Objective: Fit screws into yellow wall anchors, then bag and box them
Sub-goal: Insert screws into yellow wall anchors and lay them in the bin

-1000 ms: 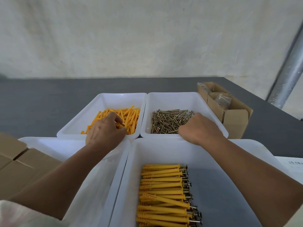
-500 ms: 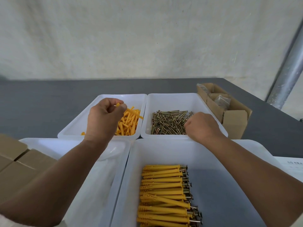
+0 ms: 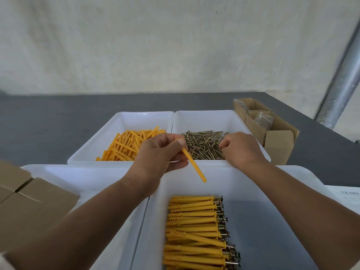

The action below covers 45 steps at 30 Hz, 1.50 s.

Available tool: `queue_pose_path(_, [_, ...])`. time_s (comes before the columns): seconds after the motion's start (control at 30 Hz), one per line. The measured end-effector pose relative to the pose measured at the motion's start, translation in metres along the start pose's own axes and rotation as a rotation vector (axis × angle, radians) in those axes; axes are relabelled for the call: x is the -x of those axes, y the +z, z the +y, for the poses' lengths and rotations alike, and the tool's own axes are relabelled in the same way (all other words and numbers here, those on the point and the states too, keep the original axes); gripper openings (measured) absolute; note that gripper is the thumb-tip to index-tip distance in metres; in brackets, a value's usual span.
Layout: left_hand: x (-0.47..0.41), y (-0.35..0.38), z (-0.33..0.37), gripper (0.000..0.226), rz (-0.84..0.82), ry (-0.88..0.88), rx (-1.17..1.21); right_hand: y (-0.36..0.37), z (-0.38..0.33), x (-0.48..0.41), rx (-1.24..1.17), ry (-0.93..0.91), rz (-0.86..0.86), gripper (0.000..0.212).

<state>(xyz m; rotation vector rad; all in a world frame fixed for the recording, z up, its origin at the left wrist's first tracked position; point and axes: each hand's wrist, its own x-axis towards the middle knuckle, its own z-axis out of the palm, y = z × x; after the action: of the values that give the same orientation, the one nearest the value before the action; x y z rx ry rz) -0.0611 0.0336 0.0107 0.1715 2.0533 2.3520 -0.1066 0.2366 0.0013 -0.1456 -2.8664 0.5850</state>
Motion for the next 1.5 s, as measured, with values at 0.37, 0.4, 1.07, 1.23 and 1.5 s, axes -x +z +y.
queue_pose_path(0.37, [0.002, 0.002, -0.007, 0.005, -0.037, 0.055, -0.169, -0.016, 0.003, 0.002, -0.901, 0.198, -0.008, 0.016])
queue_pose_path(0.4, [0.001, 0.002, -0.007, 0.004, -0.036, 0.055, -0.174, -0.019, 0.000, 0.004, -0.978, 0.195, -0.034, 0.016])
queue_pose_path(1.07, [0.002, 0.000, -0.006, 0.015, -0.073, 0.068, -0.182, -0.040, -0.033, 0.055, -0.828, -0.110, -0.571, 0.071])
queue_pose_path(1.23, [0.004, 0.003, -0.006, 0.018, -0.125, 0.083, -0.264, -0.041, -0.029, 0.049, -1.056, -0.054, -0.339, 0.071])
queue_pose_path(1.5, [0.008, 0.004, -0.005, 0.018, -0.218, 0.135, -0.453, -0.034, -0.026, 0.044, -1.148, -0.020, -0.084, 0.038])
